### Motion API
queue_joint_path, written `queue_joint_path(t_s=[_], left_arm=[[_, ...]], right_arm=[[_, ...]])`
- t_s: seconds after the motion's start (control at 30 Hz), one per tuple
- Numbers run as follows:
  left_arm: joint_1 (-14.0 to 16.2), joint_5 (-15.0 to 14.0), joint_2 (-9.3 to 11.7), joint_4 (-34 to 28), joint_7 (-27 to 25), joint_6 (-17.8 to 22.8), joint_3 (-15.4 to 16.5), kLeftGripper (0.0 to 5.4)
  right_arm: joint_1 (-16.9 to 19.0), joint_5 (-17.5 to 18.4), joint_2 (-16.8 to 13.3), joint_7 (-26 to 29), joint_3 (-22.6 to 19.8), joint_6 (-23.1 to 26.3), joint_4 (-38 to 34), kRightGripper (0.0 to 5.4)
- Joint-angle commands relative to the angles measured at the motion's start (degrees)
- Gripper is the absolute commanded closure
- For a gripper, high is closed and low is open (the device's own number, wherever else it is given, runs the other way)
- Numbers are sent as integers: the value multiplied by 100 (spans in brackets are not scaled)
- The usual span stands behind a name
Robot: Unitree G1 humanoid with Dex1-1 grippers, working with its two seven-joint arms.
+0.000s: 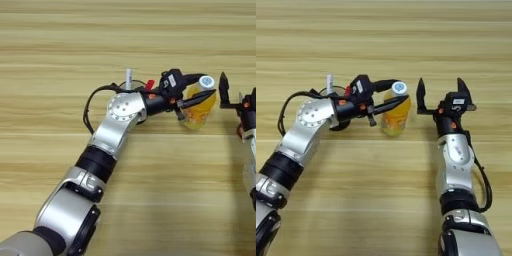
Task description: Move the objects on the table
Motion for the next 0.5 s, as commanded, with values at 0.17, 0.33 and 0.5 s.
queue_joint_path(t_s=[0.17, 0.33, 0.5], left_arm=[[402, -511, 373, -1969, 113, 1094, 181, 365], [755, -632, 624, -2965, 346, 1752, 221, 366], [1069, -767, 887, -3431, 488, 2166, 285, 366]], right_arm=[[-49, 127, -11, 130, -9, 64, -11, 0], [-71, 176, -22, 215, -27, 83, 18, 0], [-77, 223, -35, 282, -35, 106, 20, 0]])
